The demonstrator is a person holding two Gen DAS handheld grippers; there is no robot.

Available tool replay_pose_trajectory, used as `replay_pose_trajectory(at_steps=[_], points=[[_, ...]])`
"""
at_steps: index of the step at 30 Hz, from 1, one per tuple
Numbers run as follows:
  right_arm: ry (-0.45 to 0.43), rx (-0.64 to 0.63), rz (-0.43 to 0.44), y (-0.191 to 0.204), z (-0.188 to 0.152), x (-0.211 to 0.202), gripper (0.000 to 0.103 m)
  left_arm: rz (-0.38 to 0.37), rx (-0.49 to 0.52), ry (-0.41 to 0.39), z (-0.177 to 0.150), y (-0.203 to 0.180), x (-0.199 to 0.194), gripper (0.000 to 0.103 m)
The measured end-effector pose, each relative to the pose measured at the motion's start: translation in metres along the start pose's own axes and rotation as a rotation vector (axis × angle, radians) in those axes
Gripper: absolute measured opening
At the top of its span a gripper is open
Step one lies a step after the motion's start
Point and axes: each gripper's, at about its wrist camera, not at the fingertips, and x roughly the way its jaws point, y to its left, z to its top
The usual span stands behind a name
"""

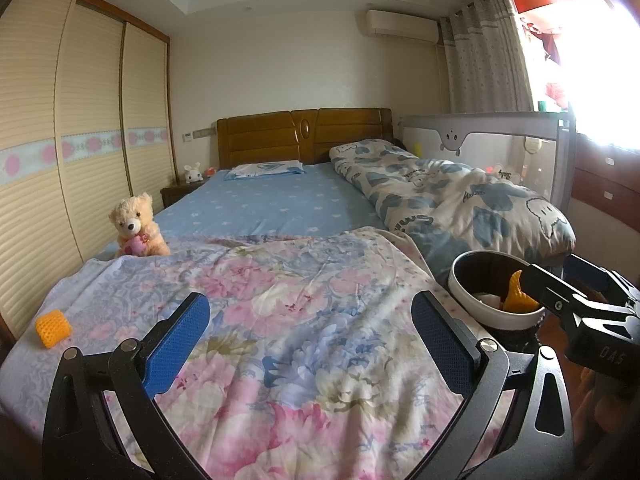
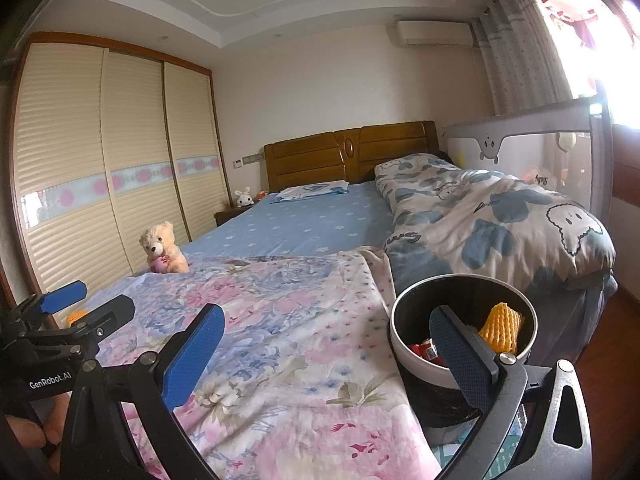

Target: Collect trash

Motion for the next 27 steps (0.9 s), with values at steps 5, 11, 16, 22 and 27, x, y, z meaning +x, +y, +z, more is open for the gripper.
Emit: replay_pose_trajectory(at_steps=[5, 11, 16, 22, 27], points=[[-0.001, 0.000, 0.001, 0.0009, 0.0004, 0.0000, 0.103, 0.000, -0.001, 0.000, -0.0003, 0.0004, -0.0002, 0.103], [-0.003, -0.002, 0.001, 0.0019, 0.0009, -0.0005, 0.103, -0.001, -0.001, 0.000, -0.0002, 0.0003, -0.0001, 0.103], [-0.002, -0.003, 0.002, 0.0026, 0.0014, -0.0008, 0.103, 0.000, -0.002, 0.000, 0.0000, 0.0001, 0.0000, 0.103], [-0.003, -0.003, 0.002, 0.0029, 0.0013, -0.0009, 0.103, -0.001, 0.000, -0.001, -0.0001, 0.0001, -0.0001, 0.103], [-0.005, -0.005, -0.001, 0.0040, 0.0034, -0.0013, 0.103, -0.001, -0.001, 0.000, -0.0002, 0.0002, -0.0002, 0.103]])
